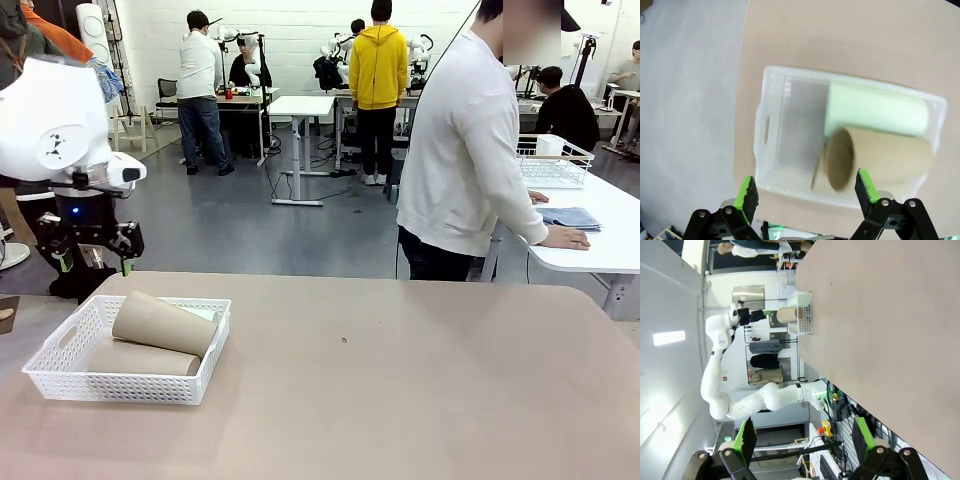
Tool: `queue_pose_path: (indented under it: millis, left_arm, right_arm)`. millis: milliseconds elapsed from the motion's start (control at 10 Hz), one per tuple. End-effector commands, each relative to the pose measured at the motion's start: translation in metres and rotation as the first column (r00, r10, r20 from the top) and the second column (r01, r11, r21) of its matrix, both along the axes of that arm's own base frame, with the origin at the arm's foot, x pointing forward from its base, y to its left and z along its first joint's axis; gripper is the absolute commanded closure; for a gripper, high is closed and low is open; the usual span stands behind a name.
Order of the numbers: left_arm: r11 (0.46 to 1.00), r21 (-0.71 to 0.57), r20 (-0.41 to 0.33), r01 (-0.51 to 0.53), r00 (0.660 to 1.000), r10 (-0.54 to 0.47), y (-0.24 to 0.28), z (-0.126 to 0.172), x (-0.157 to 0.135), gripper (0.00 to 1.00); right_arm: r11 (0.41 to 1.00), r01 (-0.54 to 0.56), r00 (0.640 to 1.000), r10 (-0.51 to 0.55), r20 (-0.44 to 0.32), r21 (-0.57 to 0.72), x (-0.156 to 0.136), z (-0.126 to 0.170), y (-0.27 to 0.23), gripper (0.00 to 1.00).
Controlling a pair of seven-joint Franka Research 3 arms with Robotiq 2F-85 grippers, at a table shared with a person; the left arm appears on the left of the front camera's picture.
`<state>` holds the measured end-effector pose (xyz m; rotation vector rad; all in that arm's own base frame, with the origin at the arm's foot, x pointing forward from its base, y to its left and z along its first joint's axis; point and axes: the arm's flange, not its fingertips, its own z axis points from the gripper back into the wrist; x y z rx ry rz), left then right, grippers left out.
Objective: Clean and organize the cups into the basket.
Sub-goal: Move the Organizing basket back to the left side of the table.
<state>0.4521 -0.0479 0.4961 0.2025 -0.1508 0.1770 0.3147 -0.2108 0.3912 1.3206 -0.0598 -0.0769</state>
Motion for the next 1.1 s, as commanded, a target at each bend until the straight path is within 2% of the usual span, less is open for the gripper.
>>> queue_pose_path:
  millis: [0, 300, 400, 500, 1000]
  left_arm:
    - [0.998, 0.040, 0.027, -0.056, 0.998, 0.055, -0.039, 0.011, -0.040, 0.00]
    - [0.998, 0.035, 0.031, -0.050, 0.998, 0.049, -0.066, 0.011, -0.074, 0.00]
    - [0.999, 0.008, 0.021, -0.048, 0.999, 0.047, -0.065, 0.007, -0.073, 0.00]
    - [0.998, 0.060, 0.031, -0.035, 0.999, 0.033, -0.070, 0.021, -0.070, 0.00]
    - [0.998, 0.060, 0.031, -0.035, 0.999, 0.033, -0.070, 0.021, -0.070, 0.00]
  right_arm:
    - [1.000, -0.011, 1.000, 0.011, -0.006, -0.002, -0.002, 0.001, 0.001, 0.00]
    - [1.000, -0.011, 1.000, 0.011, -0.006, -0.002, -0.002, 0.001, 0.001, 0.00]
    - [1.000, -0.011, 1.000, 0.011, -0.006, -0.002, -0.002, 0.001, 0.001, 0.00]
    - [1.000, -0.011, 1.000, 0.011, -0.006, -0.002, -0.002, 0.001, 0.001, 0.00]
    - [1.000, -0.011, 1.000, 0.011, -0.006, -0.002, -0.002, 0.001, 0.001, 0.00]
